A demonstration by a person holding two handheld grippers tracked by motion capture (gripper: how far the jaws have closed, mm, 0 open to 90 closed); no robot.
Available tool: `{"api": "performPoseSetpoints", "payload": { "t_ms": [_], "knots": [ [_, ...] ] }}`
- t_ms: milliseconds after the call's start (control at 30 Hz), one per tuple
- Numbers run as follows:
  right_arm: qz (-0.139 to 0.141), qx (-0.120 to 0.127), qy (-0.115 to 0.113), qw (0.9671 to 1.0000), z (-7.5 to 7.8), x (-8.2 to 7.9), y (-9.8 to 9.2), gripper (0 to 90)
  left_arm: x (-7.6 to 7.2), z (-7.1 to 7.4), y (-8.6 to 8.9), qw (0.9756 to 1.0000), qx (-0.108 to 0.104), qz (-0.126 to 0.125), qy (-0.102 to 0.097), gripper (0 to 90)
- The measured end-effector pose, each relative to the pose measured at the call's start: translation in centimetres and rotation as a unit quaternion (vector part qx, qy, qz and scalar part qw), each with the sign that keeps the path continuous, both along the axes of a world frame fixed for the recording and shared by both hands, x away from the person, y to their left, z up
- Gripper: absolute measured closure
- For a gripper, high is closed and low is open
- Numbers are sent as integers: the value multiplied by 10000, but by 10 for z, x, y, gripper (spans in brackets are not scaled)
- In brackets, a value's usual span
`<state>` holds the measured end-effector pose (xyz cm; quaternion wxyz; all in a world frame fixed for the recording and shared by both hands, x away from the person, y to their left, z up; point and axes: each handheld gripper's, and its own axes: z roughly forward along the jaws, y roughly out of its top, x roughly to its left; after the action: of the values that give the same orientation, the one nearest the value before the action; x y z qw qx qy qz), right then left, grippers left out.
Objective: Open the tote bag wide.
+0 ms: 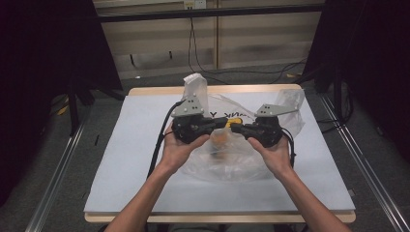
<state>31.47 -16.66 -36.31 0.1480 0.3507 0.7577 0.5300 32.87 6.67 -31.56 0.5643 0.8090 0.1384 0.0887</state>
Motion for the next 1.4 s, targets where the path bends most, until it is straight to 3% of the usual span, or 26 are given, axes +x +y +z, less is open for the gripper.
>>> {"api": "performPoseSetpoints", "payload": {
  "t_ms": [133,267,333,400,467,533,567,667,733,800,867,933,967,1000,1200,1300,1400],
  "knots": [
    [-36,-78,33,10000,5,3,3,900,5,4,-2,9997,127,170,-126,900],
    [-134,-237,16,9996,4,5,1,900,19,2,9,9974,401,593,-84,900],
    [-116,-198,91,9997,2,6,0,900,23,0,14,9963,438,733,-31,900],
    [-64,-312,77,9995,-1,5,4,900,25,-3,19,9945,537,896,-62,900],
    [104,-534,85,9985,-7,0,18,900,27,-5,22,9957,473,799,32,900],
    [130,-601,81,9981,-9,-2,22,900,22,-3,21,9975,381,587,67,900],
    [169,-592,69,9981,-10,-4,26,900,18,-1,19,9989,259,388,93,900],
    [332,-456,80,9984,-10,-8,35,900,7,5,11,9997,171,178,-19,900],
    [417,-452,99,9981,-14,-11,44,900,6,8,7,9993,251,198,-212,900],
    [439,-439,102,9980,-16,-12,46,900,13,7,7,9985,300,409,-190,900],
    [492,-445,141,9977,-21,-14,49,900,24,2,10,9960,482,728,-176,900],
    [587,-518,208,9967,-29,-16,54,900,33,-7,15,9942,529,941,4,900],
    [587,-518,208,9967,-29,-16,54,900,34,-11,16,9914,650,1135,21,900],
    [627,-544,187,9964,-32,-16,55,900,37,-16,20,9905,705,1180,35,900],
    [539,-471,202,9972,-36,-17,46,900,39,-51,34,9859,1077,1236,347,900],
    [406,-512,219,9976,-34,-19,35,900,40,-66,38,9855,1096,1176,535,900],
    [305,-543,208,9978,-34,-19,26,900,40,-74,40,9839,1245,1135,600,900]
  ]
}}
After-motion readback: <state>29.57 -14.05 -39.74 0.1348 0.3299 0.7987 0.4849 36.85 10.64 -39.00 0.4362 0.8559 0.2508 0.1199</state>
